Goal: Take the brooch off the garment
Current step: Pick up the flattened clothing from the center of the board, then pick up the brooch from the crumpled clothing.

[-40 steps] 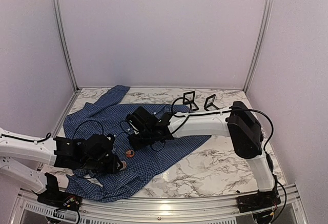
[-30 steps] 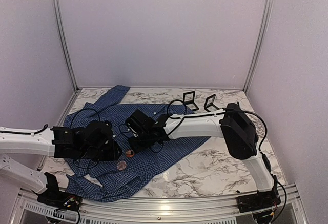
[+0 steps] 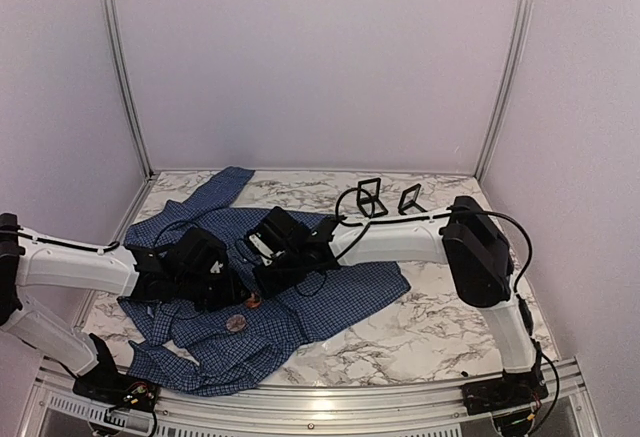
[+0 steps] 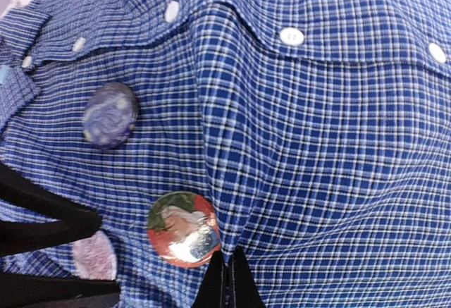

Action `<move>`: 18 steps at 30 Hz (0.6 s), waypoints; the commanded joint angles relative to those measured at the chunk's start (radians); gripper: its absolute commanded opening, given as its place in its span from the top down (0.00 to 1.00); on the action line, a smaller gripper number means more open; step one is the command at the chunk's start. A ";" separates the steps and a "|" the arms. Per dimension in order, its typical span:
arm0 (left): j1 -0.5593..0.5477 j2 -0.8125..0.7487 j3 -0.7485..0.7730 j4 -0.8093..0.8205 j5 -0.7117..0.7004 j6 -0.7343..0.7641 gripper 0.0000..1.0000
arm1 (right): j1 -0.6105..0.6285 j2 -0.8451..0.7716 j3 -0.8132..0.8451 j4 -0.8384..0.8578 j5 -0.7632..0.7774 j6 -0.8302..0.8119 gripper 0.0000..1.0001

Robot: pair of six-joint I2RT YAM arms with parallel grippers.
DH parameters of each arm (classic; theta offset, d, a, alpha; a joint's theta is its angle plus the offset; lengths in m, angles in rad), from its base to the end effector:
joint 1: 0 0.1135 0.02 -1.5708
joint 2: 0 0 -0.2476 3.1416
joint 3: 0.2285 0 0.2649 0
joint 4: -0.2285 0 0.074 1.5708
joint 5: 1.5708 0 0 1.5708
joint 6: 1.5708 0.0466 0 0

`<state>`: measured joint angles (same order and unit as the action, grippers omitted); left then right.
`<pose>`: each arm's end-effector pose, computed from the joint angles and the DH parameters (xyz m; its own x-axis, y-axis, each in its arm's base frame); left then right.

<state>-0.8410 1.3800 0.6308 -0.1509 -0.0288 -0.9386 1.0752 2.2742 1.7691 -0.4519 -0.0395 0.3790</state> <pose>0.1862 -0.2061 0.1304 -0.9000 -0.2034 -0.3855 0.0118 0.8727 -0.4881 0.2383 0.4446 0.1314 -0.6904 -0.4997 -0.5232 -0.6828 0.6890 0.2431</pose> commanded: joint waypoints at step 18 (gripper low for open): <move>0.019 -0.120 -0.065 0.051 -0.034 -0.067 0.51 | -0.065 -0.149 -0.117 0.275 -0.415 0.186 1.00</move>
<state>-0.8280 1.2911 0.5800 -0.1074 -0.0395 -0.9894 1.0126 2.1525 1.6505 -0.2356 -0.3935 0.5320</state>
